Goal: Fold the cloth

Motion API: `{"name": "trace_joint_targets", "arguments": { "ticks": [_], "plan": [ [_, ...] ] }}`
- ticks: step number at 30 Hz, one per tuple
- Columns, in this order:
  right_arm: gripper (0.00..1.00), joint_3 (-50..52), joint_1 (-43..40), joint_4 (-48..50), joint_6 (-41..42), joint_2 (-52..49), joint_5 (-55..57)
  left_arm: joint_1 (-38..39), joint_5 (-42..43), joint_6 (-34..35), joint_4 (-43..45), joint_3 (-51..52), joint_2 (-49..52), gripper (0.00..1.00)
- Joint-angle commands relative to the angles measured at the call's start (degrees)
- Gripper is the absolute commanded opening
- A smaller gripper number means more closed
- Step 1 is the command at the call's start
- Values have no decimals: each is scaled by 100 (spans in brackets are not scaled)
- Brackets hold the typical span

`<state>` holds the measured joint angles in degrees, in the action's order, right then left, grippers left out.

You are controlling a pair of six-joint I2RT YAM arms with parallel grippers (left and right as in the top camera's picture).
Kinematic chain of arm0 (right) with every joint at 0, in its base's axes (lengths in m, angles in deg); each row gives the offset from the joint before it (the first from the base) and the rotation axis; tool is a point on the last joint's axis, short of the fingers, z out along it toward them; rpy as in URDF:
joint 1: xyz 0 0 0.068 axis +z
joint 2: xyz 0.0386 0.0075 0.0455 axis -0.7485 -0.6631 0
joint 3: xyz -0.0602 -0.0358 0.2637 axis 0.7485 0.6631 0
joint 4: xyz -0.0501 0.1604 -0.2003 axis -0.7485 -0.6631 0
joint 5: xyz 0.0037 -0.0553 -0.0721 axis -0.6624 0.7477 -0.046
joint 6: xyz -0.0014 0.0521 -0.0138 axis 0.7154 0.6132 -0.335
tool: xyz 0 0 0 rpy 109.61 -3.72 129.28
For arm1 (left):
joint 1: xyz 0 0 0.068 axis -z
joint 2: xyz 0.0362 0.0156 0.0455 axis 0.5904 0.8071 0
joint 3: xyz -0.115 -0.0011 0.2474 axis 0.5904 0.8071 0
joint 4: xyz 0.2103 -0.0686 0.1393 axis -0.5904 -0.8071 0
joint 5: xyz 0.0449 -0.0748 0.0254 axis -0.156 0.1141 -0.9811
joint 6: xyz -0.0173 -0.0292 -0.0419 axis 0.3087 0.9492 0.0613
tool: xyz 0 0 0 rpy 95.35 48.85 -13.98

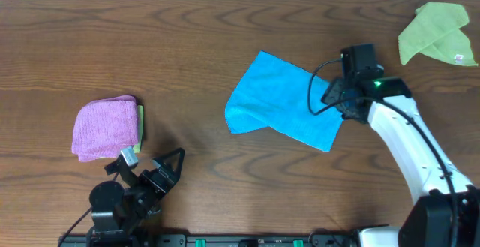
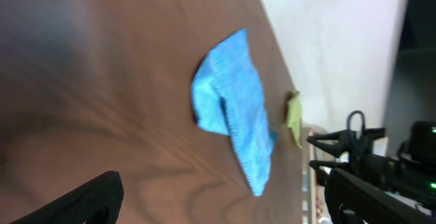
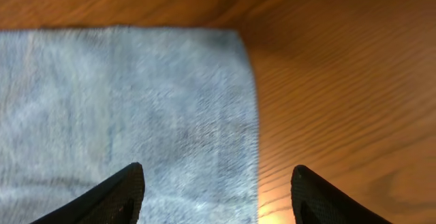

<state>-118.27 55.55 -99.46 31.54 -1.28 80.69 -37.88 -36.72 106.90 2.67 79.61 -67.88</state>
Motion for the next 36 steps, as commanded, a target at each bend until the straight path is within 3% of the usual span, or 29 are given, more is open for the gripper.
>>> {"name": "trace_joint_targets", "arguments": {
  "ticks": [1,7,10,20,26,36],
  "plan": [
    [67,-122,-256,22,-223,85,420,28,229,-15,227,66,345,96],
    [64,-118,-522,503,-815,-181,472,28,649,-28,1008,-31,1888,96],
    [64,-118,-581,535,-815,-422,448,31,728,-431,1246,-372,2813,96],
    [62,-118,-595,859,-815,-1425,188,334,1381,-1814,1226,-2669,6262,96],
    [60,-118,-597,1088,-815,-1569,186,787,1674,-1980,1311,-3171,7123,96],
    [56,-118,-608,1469,-815,-1934,166,1384,1733,-1974,2096,-3174,7246,96]
  ]
}}
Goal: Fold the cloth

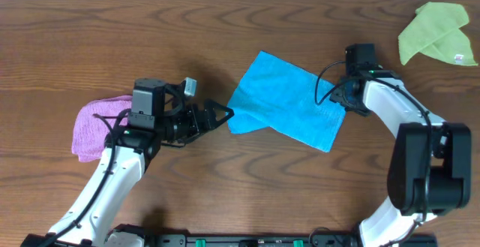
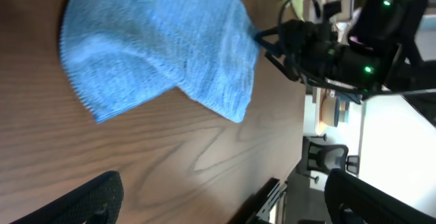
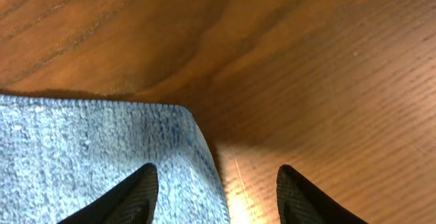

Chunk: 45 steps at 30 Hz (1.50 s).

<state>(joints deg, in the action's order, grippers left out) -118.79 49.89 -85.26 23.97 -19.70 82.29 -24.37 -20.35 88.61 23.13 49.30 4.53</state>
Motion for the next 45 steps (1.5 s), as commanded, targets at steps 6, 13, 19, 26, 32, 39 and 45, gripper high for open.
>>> {"name": "trace_joint_targets", "arguments": {
  "ticks": [6,13,19,26,32,39,45],
  "plan": [
    [49,-66,-131,190,-59,-299,-59,33,94,-149,31,-140,15,95],
    [39,-66,-190,367,-61,-452,-146,33,81,-149,-136,-140,201,96],
    [27,-66,-190,498,-85,-573,-319,33,125,-146,-164,-140,435,96],
    [1,-118,-179,997,-525,-581,-452,33,125,-149,-164,-140,435,95],
    [1,-481,-136,1198,-667,-581,-492,33,122,-149,-164,-140,435,96],
    [1,-1064,68,1585,-876,-581,-503,33,96,-149,-164,-140,435,96],
    [1,-1099,127,2334,-872,-614,-503,33,94,-149,-164,-140,435,96]
  ]
}}
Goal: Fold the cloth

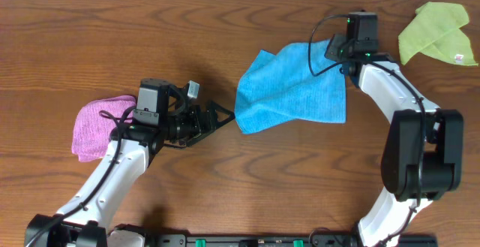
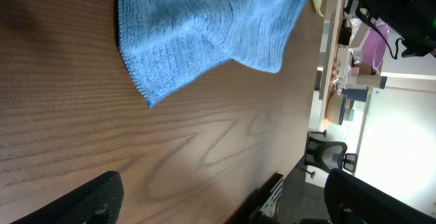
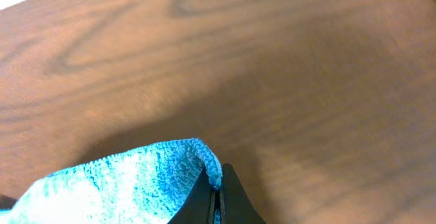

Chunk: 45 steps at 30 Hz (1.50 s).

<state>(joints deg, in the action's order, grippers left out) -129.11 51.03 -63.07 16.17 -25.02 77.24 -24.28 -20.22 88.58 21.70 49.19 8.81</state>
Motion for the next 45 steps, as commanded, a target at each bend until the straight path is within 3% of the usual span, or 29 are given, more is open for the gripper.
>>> {"name": "trace_joint_targets", "arguments": {
  "ticks": [1,9,23,28,29,30,32,33,45],
  "plan": [
    [1,-68,15,190,-94,-116,2,24,81,-146,-22,-129,7,95],
    [1,-188,114,970,-92,-516,2,24,63,-149,-22,-129,7,96],
    [1,-2210,291,750,-249,-2103,33,24,28,-146,-22,-129,7,95],
    [3,-2409,293,643,-289,-2260,219,24,-68,-144,-20,-129,7,95],
    [14,-2413,293,621,-341,-2260,271,24,-66,-142,-20,-129,7,95],
    [43,-2428,293,577,-389,-2253,284,24,-66,-142,-20,-129,7,96],
    [91,-2492,293,378,-455,-2229,284,24,-68,-142,-20,-129,7,95],
    [97,-2533,293,243,-455,-2210,282,24,-68,-140,-17,-129,7,95],
    [99,-2673,221,-2245,273,-660,210,11,-72,481,55,-129,7,96]
  ]
}}
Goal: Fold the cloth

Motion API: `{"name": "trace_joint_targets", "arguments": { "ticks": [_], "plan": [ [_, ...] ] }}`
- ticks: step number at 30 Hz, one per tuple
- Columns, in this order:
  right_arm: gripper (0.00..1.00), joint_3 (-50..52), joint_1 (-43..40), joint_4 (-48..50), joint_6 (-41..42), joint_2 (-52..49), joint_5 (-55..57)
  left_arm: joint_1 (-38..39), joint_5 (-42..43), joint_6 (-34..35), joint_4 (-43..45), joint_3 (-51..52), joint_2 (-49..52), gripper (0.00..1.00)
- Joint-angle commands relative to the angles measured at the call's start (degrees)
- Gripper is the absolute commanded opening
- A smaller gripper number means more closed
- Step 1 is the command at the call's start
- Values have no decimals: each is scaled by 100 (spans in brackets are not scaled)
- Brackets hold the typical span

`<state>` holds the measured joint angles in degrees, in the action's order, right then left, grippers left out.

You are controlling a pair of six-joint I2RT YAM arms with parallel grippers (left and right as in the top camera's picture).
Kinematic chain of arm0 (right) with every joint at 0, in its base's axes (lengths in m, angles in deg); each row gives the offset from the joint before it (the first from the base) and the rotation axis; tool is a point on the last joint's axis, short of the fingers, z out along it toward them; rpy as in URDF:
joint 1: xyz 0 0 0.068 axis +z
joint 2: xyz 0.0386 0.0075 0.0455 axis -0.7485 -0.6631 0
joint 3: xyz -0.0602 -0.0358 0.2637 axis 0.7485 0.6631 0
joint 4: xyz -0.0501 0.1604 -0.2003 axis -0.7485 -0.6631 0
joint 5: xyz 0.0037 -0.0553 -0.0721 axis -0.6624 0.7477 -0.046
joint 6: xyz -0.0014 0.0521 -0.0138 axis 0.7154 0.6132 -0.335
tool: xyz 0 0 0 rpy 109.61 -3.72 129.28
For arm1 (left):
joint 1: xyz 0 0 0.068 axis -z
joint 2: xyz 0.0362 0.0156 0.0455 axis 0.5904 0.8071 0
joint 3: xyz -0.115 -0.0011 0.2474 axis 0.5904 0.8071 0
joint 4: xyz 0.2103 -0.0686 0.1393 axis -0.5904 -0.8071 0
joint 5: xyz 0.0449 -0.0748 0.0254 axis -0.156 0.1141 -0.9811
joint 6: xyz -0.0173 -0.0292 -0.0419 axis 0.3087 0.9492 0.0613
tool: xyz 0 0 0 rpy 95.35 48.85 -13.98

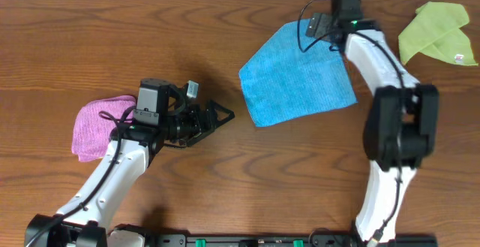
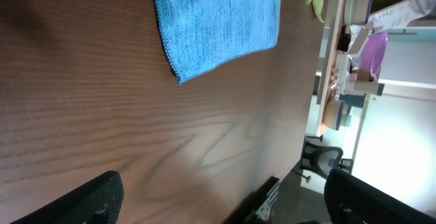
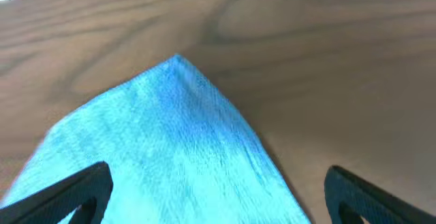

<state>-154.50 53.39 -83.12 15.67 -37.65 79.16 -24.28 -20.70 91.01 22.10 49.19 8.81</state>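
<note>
The blue cloth (image 1: 296, 74) lies spread flat on the wooden table (image 1: 225, 179), one corner pointing to the far edge. My right gripper (image 1: 324, 31) hovers open over its far right part; the right wrist view shows the blue cloth (image 3: 170, 142) below the right gripper (image 3: 218, 203), nothing between the fingertips (image 3: 68, 193). My left gripper (image 1: 217, 115) stands open just left of the cloth's near corner, apart from it. In the left wrist view the blue cloth (image 2: 211, 23) lies ahead of the left gripper (image 2: 225, 200).
A folded pink cloth (image 1: 101, 127) with a yellow one under it lies at the left, beside my left arm. A green cloth (image 1: 437, 33) lies at the far right corner. The table's far edge runs close behind my right gripper.
My right gripper, then shut on a raised corner of the blue cloth, is now open, and the cloth lies flat and spread out, shifted toward the far edge. The left arm has not moved.
First the cloth lay partly doubled, my right gripper open at its right corner, the left arm parked at the front. Then the left gripper stood open by the cloth's left corner. Later the right gripper held a corner up at the far side; now the cloth is released and flat.
</note>
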Motion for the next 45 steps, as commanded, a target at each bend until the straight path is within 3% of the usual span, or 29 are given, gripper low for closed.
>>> {"name": "trace_joint_targets", "arguments": {
  "ticks": [1,4,9,15,21,35,45],
  "plan": [
    [99,-133,-61,-614,374,754,-55,11,-35,358,26,-129,7,95],
    [98,-133,-238,-1644,614,1010,-179,13,-37,538,26,-129,7,96],
    [83,-98,-616,-3049,890,1040,-496,15,-39,586,24,-131,7,96],
    [82,2,-1025,-3744,852,1040,-780,236,-345,588,-35,-129,28,96],
    [83,297,-1150,-3733,581,1040,-1108,872,-918,988,37,-129,463,96],
    [83,1451,-1167,-2774,323,1040,-1672,1108,-732,1659,2452,-131,2138,96],
    [83,1582,-1274,-2612,326,1040,-1606,1440,-1222,2028,3318,-133,2612,96]
  ]
}}
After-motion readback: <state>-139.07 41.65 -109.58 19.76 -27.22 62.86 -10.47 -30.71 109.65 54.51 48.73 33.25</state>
